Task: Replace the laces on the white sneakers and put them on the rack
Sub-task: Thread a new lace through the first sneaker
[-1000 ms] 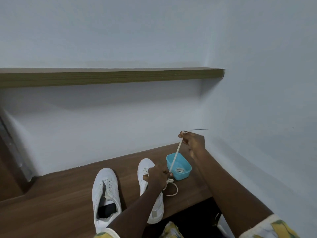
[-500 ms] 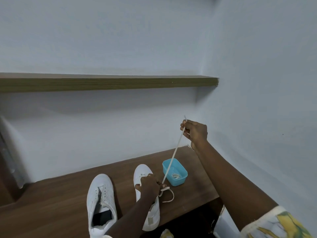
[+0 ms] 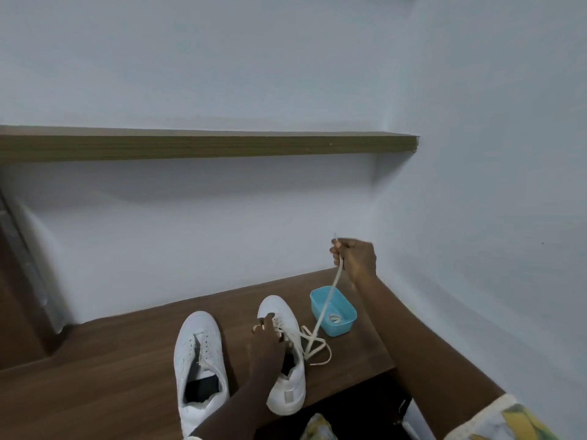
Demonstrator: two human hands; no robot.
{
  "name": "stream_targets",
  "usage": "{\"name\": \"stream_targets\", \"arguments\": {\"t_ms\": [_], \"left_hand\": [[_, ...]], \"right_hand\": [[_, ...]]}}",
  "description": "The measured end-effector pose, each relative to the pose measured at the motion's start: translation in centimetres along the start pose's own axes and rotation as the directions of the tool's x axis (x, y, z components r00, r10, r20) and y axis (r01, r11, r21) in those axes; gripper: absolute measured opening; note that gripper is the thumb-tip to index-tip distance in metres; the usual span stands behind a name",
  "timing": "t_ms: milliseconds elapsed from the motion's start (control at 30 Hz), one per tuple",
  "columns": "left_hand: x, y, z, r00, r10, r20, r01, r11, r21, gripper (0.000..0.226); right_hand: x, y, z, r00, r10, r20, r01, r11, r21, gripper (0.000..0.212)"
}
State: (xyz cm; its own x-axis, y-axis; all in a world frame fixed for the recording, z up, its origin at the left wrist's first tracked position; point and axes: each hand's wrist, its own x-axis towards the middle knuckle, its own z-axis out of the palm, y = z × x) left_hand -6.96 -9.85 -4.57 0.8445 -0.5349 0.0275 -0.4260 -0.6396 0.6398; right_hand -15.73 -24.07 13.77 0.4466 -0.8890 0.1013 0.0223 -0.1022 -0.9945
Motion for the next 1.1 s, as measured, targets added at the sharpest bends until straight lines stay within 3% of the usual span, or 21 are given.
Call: {"name": "stream_targets", "arguments": {"t_ms": [100, 200, 267, 367, 433, 500, 633, 700, 967, 1100], "left_hand": [[-0.5, -2.0, -0.8, 0.999, -0.036, -0.038, 0.036, 0.999, -0.001, 0.041], [-0.8, -1.6, -1.4, 0.999, 0.036, -0.005, -0.035, 0.995, 0.095, 0.031], [-0.7, -1.1, -0.8, 0.997, 0.080, 0.011, -0.081, 0.988, 0.134, 0.027], [-0.8, -0.8, -0.4, 0.998, 0.061, 0.030, -0.065, 0.979, 0.192, 0.024], [-0.4, -1.1, -0.4, 0.996, 0.045, 0.082, -0.061, 0.979, 0.197, 0.026], [-0.3, -1.2, -0.8, 0.995, -0.024, 0.101, 0.009, 0.990, 0.139, 0.029], [0.5, -3.0, -0.4, 0.989, -0.093, 0.112, 0.118, 0.961, -0.252, 0.032], [0.4, -3.7, -0.6, 0.982, -0.104, 0.161, 0.155, 0.926, -0.346, 0.029], [0.6, -4.5, -0.1, 0.961, -0.133, 0.243, 0.249, 0.799, -0.547, 0.022], [0.4, -4.2, -0.4, 0.957, -0.124, 0.263, 0.260, 0.766, -0.588, 0.023]], "right_hand": [[-2.3, 3.7, 1.8, 0.994, 0.079, 0.076, -0.076, 0.996, -0.041, 0.015], [-4.4, 8.4, 3.2, 0.979, 0.102, 0.179, -0.032, 0.934, -0.356, 0.017], [-5.7, 11.1, 4.2, 0.964, 0.118, 0.236, 0.004, 0.887, -0.461, 0.015], [-7.1, 13.7, 5.8, 0.973, 0.146, 0.177, -0.002, 0.775, -0.633, 0.021], [-7.4, 14.4, 6.2, 0.973, 0.158, 0.166, -0.015, 0.767, -0.642, 0.021], [-7.5, 14.9, 6.5, 0.965, 0.181, 0.188, -0.026, 0.783, -0.622, 0.020], [-7.5, 15.8, 7.3, 0.946, 0.187, 0.266, 0.066, 0.691, -0.720, 0.027], [-7.6, 16.0, 7.8, 0.949, 0.153, 0.277, 0.109, 0.663, -0.741, 0.031], [-8.2, 16.9, 9.3, 0.952, 0.091, 0.293, 0.209, 0.507, -0.836, 0.034], [-8.2, 17.3, 9.6, 0.946, 0.103, 0.307, 0.212, 0.521, -0.827, 0.032]]}}
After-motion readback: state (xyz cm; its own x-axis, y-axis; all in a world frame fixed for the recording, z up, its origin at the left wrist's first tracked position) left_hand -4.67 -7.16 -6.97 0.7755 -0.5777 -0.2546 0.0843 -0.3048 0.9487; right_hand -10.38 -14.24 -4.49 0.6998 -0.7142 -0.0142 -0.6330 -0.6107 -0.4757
